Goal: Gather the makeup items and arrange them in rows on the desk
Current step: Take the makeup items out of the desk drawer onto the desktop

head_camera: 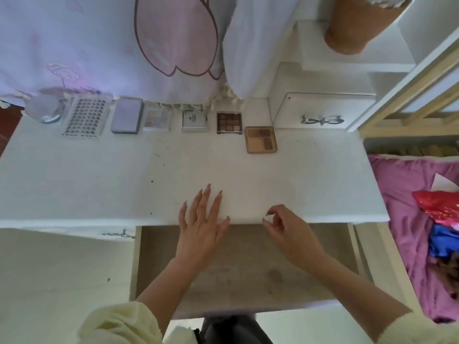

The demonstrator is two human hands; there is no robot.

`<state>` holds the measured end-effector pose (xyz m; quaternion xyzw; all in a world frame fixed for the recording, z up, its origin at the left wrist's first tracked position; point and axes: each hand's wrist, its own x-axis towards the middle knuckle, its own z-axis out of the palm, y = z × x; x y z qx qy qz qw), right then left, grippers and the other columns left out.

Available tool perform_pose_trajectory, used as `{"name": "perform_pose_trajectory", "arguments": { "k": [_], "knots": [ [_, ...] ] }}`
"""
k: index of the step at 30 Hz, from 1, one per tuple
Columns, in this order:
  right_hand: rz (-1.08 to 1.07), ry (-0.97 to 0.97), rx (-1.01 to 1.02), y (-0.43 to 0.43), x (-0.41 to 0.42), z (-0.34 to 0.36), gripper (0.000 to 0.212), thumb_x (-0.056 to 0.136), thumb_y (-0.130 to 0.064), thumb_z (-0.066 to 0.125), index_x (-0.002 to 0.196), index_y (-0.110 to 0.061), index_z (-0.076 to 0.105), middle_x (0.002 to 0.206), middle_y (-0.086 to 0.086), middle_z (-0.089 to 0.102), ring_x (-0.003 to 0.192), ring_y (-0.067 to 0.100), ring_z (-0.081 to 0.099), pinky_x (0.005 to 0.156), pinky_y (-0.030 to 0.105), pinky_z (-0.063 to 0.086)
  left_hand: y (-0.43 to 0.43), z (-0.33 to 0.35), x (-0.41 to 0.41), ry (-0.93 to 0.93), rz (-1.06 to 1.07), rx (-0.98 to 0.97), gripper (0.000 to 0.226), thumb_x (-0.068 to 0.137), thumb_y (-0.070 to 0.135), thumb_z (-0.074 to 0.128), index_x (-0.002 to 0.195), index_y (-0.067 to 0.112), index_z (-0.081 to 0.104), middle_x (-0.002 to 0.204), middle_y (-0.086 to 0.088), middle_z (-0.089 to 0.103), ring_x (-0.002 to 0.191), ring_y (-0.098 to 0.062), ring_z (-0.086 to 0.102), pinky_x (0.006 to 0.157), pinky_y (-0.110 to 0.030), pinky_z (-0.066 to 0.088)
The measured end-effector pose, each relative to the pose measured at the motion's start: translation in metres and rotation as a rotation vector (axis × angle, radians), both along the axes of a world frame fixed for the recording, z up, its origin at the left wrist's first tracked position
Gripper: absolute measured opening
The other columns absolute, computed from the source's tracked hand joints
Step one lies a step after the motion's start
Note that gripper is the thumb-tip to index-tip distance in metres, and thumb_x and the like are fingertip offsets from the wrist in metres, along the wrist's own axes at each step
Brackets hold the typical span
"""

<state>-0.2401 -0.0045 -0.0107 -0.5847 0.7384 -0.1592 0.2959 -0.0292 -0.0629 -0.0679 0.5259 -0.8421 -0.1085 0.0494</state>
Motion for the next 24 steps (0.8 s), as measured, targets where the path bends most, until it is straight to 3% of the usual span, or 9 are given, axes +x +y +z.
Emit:
{"name": "perform_pose_trajectory", "arguments": {
  "k": [3, 8, 11, 13, 16, 19, 24],
  "knots": [
    [0.215, 0.169, 0.153, 0.053, 0.002, -0.005, 0.032, 0.097, -0.036, 0.050, 0.123, -0.017, 0.052, 0.115, -0.003, 0.057, 0.102, 0.018, 0.057, 0.083, 0.027, 0.041, 0.050, -0.001, 0.009, -0.015, -0.136, 0.059, 0.058, 0.097, 0.050, 0.028, 0.145, 0.020, 0.038, 0.154, -0.011, 0.029, 0.141, -0.025, 0.025, 0.111, -0.045, 0.016],
    [0.369, 0.192, 0.422, 0.131, -0.003, -0.031, 0.063, 0.089, -0.063, 0.047, 0.139, -0.026, 0.040, 0.145, -0.008, 0.042, 0.116, 0.019, 0.054, 0.095, 0.031, 0.045, 0.125, -0.016, 0.030, -0.107, -0.367, 0.210, 0.055, 0.097, 0.051, 0.026, 0.125, 0.019, 0.062, 0.136, -0.007, 0.056, 0.118, -0.022, 0.058, 0.103, -0.035, 0.031],
    [0.443, 0.295, 0.453, 0.149, -0.009, -0.048, 0.057, 0.091, -0.058, 0.050, 0.136, -0.024, 0.043, 0.142, -0.004, 0.047, 0.120, 0.021, 0.051, 0.099, 0.031, 0.042, 0.141, -0.021, 0.036, -0.130, -0.427, 0.310, 0.058, 0.096, 0.059, 0.022, 0.110, 0.029, 0.069, 0.113, 0.009, 0.069, 0.104, -0.011, 0.066, 0.092, -0.026, 0.049],
    [0.444, 0.367, 0.458, 0.152, -0.013, -0.059, 0.046, 0.096, -0.049, 0.048, 0.134, -0.023, 0.044, 0.137, -0.001, 0.052, 0.119, 0.022, 0.052, 0.099, 0.032, 0.041, 0.143, -0.022, 0.036, -0.122, -0.396, 0.330, 0.044, 0.090, 0.053, 0.033, 0.106, 0.032, 0.069, 0.104, 0.013, 0.071, 0.102, -0.011, 0.067, 0.093, -0.023, 0.046],
    [0.448, 0.453, 0.429, 0.152, -0.015, -0.069, 0.032, 0.102, -0.040, 0.039, 0.123, -0.020, 0.051, 0.121, 0.002, 0.062, 0.105, 0.024, 0.058, 0.088, 0.033, 0.046, 0.140, -0.029, 0.035, -0.191, -0.395, 0.432, 0.036, 0.100, 0.032, 0.040, 0.134, 0.030, 0.050, 0.129, 0.005, 0.061, 0.122, -0.021, 0.053, 0.105, -0.030, 0.035],
    [0.520, 0.484, 0.418, 0.150, -0.017, -0.070, 0.029, 0.104, -0.035, 0.036, 0.119, -0.017, 0.052, 0.114, 0.004, 0.064, 0.100, 0.026, 0.062, 0.084, 0.035, 0.048, 0.141, -0.029, 0.033, -0.263, -0.346, 0.511, 0.036, 0.101, 0.030, 0.039, 0.137, 0.034, 0.038, 0.127, 0.004, 0.060, 0.108, -0.026, 0.059, 0.088, -0.037, 0.049],
    [0.600, 0.486, 0.417, 0.143, -0.024, -0.065, 0.030, 0.103, -0.037, 0.037, 0.120, -0.019, 0.052, 0.112, 0.003, 0.066, 0.096, 0.025, 0.063, 0.082, 0.035, 0.051, 0.137, -0.025, 0.033, -0.252, -0.366, 0.471, 0.032, 0.103, 0.033, 0.035, 0.134, 0.033, 0.040, 0.120, 0.003, 0.063, 0.101, -0.027, 0.062, 0.078, -0.036, 0.047]
  ]
}}
